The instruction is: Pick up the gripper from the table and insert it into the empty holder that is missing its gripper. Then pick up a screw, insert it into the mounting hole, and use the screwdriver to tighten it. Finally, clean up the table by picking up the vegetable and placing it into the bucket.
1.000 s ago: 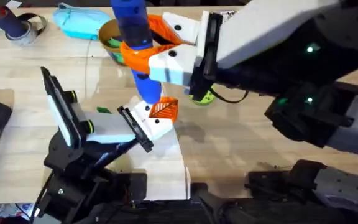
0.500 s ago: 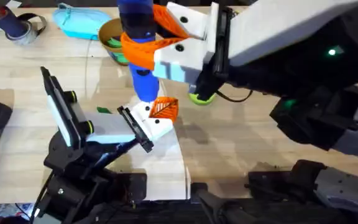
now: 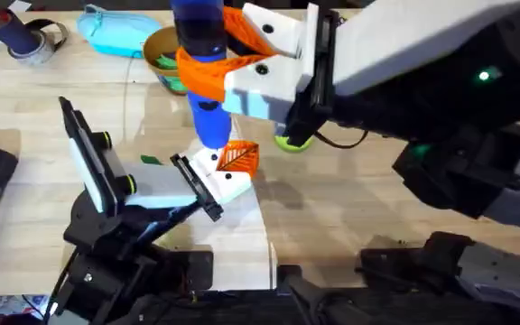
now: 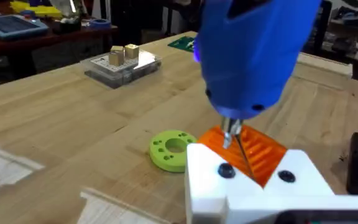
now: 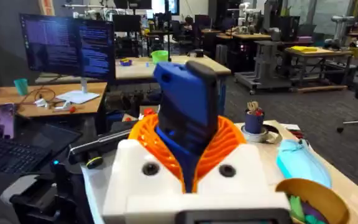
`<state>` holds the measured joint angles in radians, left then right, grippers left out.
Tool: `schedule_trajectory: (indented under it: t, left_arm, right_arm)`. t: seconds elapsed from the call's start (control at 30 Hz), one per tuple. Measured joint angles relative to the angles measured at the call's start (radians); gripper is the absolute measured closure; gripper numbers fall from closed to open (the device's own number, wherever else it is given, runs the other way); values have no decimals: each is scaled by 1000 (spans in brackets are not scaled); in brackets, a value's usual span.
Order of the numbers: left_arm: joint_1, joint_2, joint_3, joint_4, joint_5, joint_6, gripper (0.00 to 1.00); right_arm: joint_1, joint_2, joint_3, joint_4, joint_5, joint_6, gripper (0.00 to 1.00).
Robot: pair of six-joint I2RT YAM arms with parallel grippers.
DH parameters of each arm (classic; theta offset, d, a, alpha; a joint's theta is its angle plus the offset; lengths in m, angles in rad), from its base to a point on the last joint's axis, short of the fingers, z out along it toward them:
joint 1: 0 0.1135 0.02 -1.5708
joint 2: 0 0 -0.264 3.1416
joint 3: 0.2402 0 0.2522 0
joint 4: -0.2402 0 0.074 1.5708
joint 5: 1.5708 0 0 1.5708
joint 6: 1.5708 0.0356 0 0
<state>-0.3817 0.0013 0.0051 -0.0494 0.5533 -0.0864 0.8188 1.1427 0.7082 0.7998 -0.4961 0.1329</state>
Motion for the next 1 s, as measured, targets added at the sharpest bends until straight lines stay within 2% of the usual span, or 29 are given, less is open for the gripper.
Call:
schedule_trajectory:
  t: [1.0]
  left_arm:
    - [0, 0, 0, 0, 0, 0, 990]
  right_arm:
    - [4, 39, 0, 22, 3, 58, 957]
